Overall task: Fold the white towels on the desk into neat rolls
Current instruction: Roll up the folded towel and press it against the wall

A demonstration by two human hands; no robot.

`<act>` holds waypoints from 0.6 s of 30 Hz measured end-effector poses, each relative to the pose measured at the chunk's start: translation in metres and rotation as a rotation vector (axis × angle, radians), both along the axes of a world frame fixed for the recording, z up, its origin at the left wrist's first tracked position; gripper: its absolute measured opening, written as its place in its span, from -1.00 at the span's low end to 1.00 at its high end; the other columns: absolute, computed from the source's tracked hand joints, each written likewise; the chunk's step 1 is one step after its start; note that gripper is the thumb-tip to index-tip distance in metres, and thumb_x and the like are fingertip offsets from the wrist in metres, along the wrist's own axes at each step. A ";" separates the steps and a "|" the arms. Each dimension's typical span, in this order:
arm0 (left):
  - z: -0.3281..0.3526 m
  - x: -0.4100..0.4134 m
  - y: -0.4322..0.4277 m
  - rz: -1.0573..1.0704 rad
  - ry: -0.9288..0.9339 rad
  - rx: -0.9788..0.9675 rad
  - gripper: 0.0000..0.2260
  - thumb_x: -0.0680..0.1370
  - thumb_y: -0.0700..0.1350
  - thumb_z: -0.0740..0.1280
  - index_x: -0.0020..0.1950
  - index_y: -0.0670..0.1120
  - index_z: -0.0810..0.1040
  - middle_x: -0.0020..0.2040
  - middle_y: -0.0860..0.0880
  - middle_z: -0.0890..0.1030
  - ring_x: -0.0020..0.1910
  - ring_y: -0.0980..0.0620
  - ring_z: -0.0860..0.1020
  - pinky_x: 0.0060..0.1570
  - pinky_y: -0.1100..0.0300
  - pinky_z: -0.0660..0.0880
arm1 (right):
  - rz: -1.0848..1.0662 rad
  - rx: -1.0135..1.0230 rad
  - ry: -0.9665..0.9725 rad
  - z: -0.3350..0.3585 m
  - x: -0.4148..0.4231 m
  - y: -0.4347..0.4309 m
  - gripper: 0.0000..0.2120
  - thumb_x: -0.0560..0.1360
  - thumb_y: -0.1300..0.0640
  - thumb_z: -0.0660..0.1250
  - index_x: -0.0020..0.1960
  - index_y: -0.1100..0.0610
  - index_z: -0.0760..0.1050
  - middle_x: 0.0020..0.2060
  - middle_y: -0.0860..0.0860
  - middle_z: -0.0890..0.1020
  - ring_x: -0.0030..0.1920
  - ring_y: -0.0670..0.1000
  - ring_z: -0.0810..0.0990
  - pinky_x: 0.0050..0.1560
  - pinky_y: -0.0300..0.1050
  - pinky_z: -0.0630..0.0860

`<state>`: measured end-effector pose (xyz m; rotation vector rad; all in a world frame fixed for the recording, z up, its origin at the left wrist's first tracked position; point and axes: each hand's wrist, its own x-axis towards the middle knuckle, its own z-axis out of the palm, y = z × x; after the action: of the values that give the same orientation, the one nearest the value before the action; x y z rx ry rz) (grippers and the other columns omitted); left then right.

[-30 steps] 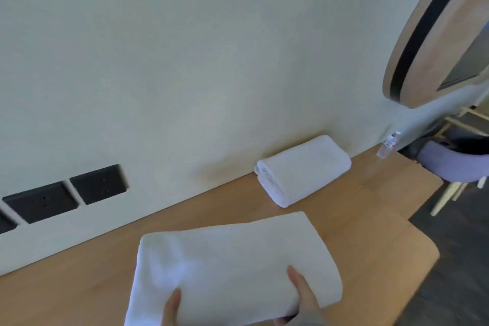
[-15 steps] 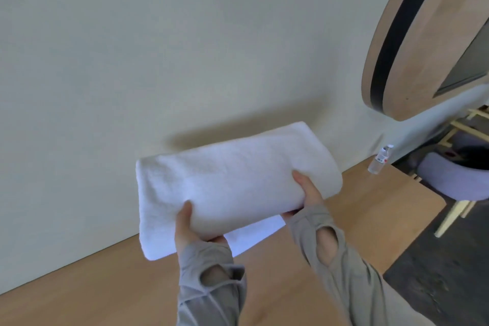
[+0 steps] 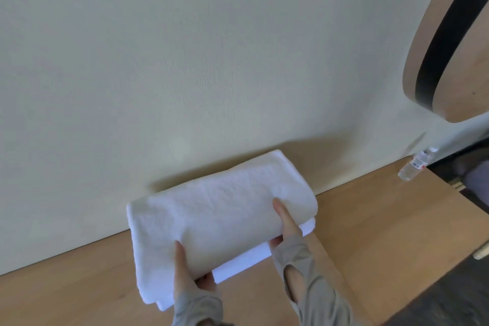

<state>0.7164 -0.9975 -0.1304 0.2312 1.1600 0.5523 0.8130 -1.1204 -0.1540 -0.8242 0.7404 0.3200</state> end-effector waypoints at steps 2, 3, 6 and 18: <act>-0.003 -0.011 0.006 -0.070 -0.055 0.004 -0.59 0.35 0.07 0.49 0.17 0.04 0.53 0.09 0.03 0.62 -0.02 0.06 0.59 0.10 0.04 0.50 | -0.013 -0.070 -0.014 -0.002 0.004 -0.006 -0.46 0.12 0.10 0.62 0.05 0.15 0.52 -0.06 0.07 0.67 -0.06 0.10 0.65 -0.12 -0.03 0.60; -0.004 -0.020 0.011 -0.130 -0.065 0.005 -0.49 0.31 0.11 0.50 0.21 0.01 0.52 0.17 0.03 0.59 0.01 0.05 0.58 0.05 0.09 0.51 | -0.034 -0.131 -0.009 -0.001 0.008 -0.010 -0.43 0.18 0.11 0.61 0.11 0.15 0.47 0.00 0.06 0.63 -0.03 0.10 0.62 -0.06 0.02 0.59; -0.002 -0.050 0.041 -0.361 0.027 0.181 -0.60 0.27 0.22 0.43 -0.02 0.02 0.54 0.14 0.05 0.58 -0.05 0.03 0.59 -0.03 0.15 0.50 | 0.027 -0.411 0.002 0.007 0.025 -0.031 -0.20 0.24 0.02 0.58 0.34 0.12 0.26 0.15 0.03 0.46 0.05 0.07 0.47 -0.01 -0.03 0.49; 0.008 0.017 0.134 -0.928 0.387 0.750 -0.47 0.45 0.18 0.35 0.27 -0.14 0.43 0.13 -0.22 0.58 -0.02 -0.16 0.56 0.02 -0.04 0.48 | 0.923 -0.728 -0.098 0.063 0.107 -0.052 -0.32 0.35 -0.40 0.24 0.21 0.12 0.43 -0.06 0.05 0.60 -0.16 0.05 0.62 -0.24 -0.13 0.56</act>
<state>0.7335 -0.8632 -0.1225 1.4872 1.0217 0.0761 0.9201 -1.1726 -0.0913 -1.8541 0.3236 0.8474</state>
